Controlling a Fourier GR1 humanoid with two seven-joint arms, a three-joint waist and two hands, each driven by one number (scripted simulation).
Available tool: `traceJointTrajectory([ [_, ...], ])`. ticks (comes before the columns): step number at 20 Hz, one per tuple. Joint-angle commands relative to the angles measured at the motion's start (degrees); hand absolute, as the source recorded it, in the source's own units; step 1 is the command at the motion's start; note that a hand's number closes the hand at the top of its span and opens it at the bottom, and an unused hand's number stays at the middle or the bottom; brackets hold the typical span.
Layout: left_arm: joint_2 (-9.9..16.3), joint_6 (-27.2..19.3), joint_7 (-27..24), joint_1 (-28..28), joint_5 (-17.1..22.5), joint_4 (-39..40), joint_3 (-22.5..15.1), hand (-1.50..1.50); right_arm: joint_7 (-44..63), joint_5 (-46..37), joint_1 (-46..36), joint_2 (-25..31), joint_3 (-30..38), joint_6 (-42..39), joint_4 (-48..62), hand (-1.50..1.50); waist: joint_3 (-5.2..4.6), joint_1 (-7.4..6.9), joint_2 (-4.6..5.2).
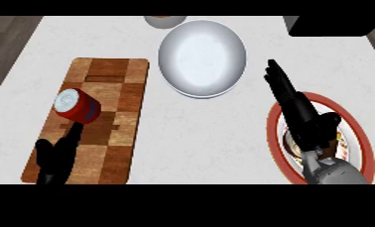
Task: Pick the cupcake from the plate and place it in the bowl
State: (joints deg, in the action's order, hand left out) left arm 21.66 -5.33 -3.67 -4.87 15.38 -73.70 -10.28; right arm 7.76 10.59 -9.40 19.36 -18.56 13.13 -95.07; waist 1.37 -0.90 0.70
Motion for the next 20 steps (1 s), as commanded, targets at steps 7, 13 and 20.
traceJointTrajectory([
  [7,8.4,4.2,-3.8,-10.7,-2.2,-20.0,0.2,0.0,3.5,-13.0,9.4,12.5,9.3,11.6,8.6,1.5,-3.24,10.31,-1.04],
  [13,0.8,3.9,4.3,6.3,-2.7,-23.8,-6.6,0.0,1.4,-11.6,14.4,-1.1,13.1,27.2,2.7,-1.5,-1.38,4.16,-0.73],
  [20,-3.3,3.7,5.0,10.1,-4.5,-19.9,-8.7,0.0,21.9,-22.6,12.5,15.4,7.3,16.3,2.1,-1.5,-1.6,1.55,-0.66],
])
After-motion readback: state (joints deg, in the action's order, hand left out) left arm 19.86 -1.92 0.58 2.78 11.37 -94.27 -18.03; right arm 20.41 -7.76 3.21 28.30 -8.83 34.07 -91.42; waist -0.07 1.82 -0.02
